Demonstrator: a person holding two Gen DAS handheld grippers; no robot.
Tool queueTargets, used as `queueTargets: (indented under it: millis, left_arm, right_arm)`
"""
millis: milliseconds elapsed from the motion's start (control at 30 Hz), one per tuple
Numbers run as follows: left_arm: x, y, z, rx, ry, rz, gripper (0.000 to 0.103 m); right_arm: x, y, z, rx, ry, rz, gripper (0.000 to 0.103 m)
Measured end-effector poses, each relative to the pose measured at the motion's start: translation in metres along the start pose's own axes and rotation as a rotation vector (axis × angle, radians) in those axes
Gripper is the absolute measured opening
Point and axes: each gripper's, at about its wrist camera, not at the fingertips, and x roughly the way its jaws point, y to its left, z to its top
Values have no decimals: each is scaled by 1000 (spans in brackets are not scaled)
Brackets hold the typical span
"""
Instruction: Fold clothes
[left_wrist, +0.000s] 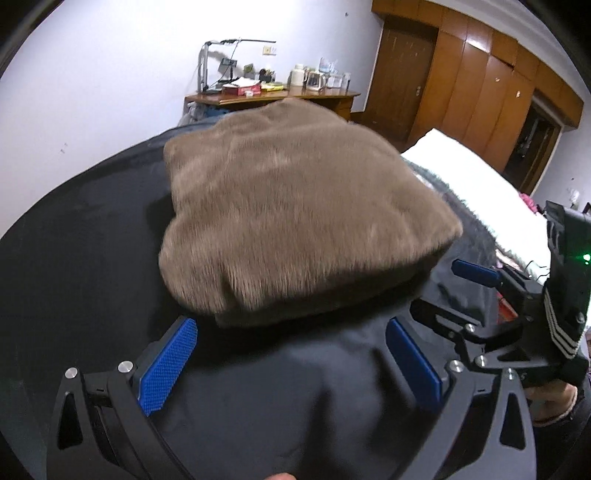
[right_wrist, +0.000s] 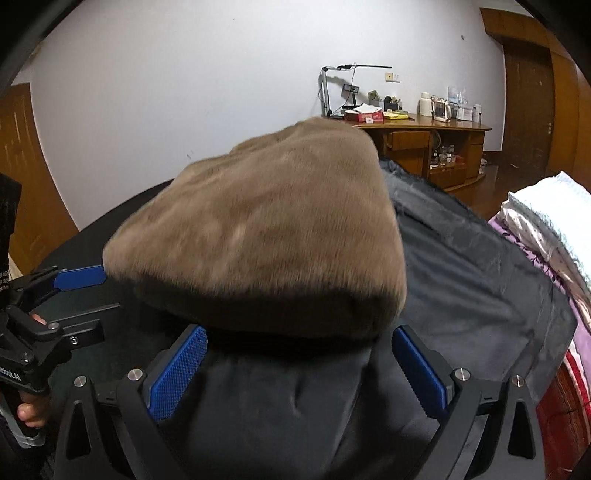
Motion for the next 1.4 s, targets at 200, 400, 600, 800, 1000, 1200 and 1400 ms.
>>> queueTargets:
  millis: [200,400,600,800,1000,1200,1400]
  left_arm:
    - [11,6,-12,-43,39,47,103]
    - [12,14,-15,-96,48,57,103]
    - [14,13,-22,-89,69,74,103]
    - [13,12,-25,-75,73,94,103]
    - [-8,14,-26,-99,17,151,103]
    - [-33,18,-16,-127,-50,161,103]
    - [-40,11,-7,-125,-65,178,103]
  right_arm:
    - [7,3,-18,-12,39,-7,102]
    - [0,7,-22,-25,14,-9,102]
    - [3,8,-22,-19,17,-8,102]
    - [6,9,-20,-30,25,-12,102]
    - [-2,11,-14,-41,5,-25,102]
    - [-24,14,4,-53,-80,-52,102]
    - [-29,29,13,-104,-109,-61,102]
